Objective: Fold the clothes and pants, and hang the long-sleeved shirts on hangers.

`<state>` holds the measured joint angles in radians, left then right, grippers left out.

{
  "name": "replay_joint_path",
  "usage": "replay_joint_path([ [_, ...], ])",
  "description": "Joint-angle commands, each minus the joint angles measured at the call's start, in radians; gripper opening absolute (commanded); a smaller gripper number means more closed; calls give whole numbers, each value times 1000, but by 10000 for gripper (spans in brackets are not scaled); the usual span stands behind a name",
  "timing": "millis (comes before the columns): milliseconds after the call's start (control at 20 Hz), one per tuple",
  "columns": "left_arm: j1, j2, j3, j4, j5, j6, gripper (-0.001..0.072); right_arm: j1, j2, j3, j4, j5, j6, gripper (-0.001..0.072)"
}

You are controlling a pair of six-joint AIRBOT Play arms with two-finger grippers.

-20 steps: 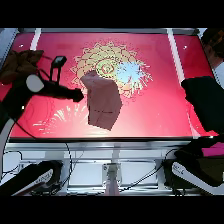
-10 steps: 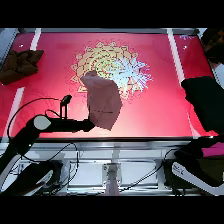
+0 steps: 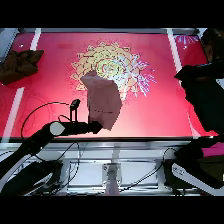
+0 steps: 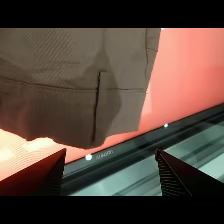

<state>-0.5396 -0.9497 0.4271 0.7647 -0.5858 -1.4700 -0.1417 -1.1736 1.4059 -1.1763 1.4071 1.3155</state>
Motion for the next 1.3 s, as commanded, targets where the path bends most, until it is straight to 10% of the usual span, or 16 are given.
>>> replay_joint_path([
  [0, -53, -74, -2, -61, 151, -8, 596, 82, 0, -128, 23, 13, -1, 349],
  [150, -59, -82, -1, -132, 283, -8, 399, 153, 2, -267, 84, -50, -1, 349],
  [350, -59, -82, 0, -150, 384, -8, 390, 258, 2, -449, 251, -175, -1, 351],
  [500, -59, -82, 11, -149, 396, -8, 194, 366, 2, -566, 366, -292, 5, 625],
  [600, -59, -82, 24, -149, 412, -8, 69, 451, 2, -616, 423, -413, 56, 625],
  [900, -62, -82, 35, -149, 437, -8, 17, 626, -48, -642, 421, -706, 331, 618],
  [1250, -86, -82, 37, -183, 437, -8, 17, 635, -212, -642, 666, -803, 352, 617],
])
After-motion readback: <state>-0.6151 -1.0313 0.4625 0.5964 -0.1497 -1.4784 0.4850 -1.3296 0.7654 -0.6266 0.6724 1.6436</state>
